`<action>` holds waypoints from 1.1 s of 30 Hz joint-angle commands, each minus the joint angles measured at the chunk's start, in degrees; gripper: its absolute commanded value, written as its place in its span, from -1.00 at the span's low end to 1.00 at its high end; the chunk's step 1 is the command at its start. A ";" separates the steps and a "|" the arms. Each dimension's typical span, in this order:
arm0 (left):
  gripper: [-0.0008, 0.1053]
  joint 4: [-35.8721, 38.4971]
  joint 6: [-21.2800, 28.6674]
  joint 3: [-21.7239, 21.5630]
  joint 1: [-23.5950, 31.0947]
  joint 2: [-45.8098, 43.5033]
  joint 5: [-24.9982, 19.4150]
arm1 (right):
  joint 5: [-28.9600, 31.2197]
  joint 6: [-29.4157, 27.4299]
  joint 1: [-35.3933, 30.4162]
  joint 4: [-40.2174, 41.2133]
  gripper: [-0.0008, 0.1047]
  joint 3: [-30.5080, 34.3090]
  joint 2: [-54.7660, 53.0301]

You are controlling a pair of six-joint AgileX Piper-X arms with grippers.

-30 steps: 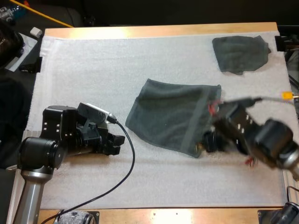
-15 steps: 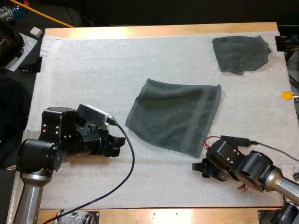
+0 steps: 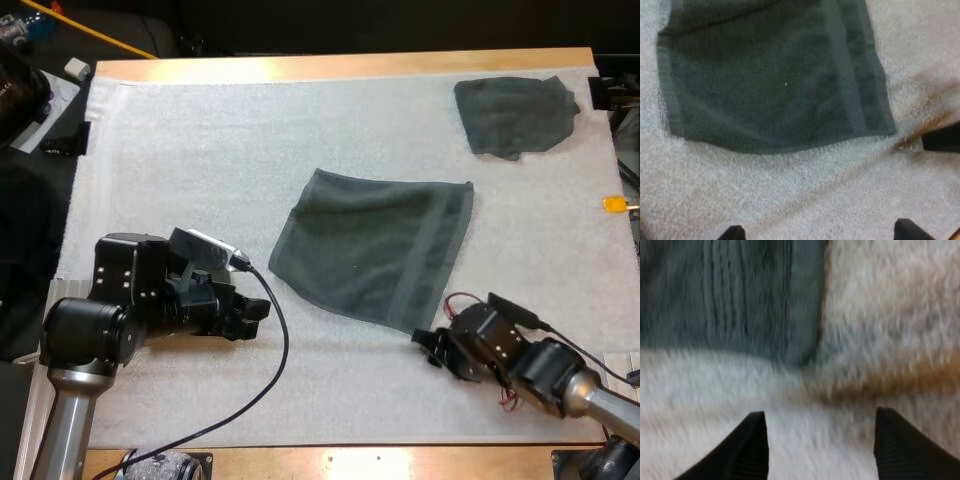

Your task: Pick towel from pile, fold and stack

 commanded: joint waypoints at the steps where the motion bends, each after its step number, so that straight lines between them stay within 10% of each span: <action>1: 0.10 -0.22 -0.11 -0.08 -0.04 -0.28 0.79 | -2.08 1.03 -3.40 -4.78 -0.10 0.47 2.63; 22: 0.12 -0.07 0.20 0.12 -0.04 0.06 0.98 | -9.68 6.31 -7.58 -19.63 -0.24 0.30 16.96; 28: 0.11 -0.38 0.36 0.23 0.03 0.13 0.98 | -8.06 5.63 -7.54 -19.66 -0.94 0.29 16.99; 33: 0.12 -1.51 0.61 0.23 -0.04 0.15 0.94 | -7.24 0.98 -7.50 -17.12 -0.97 0.27 14.69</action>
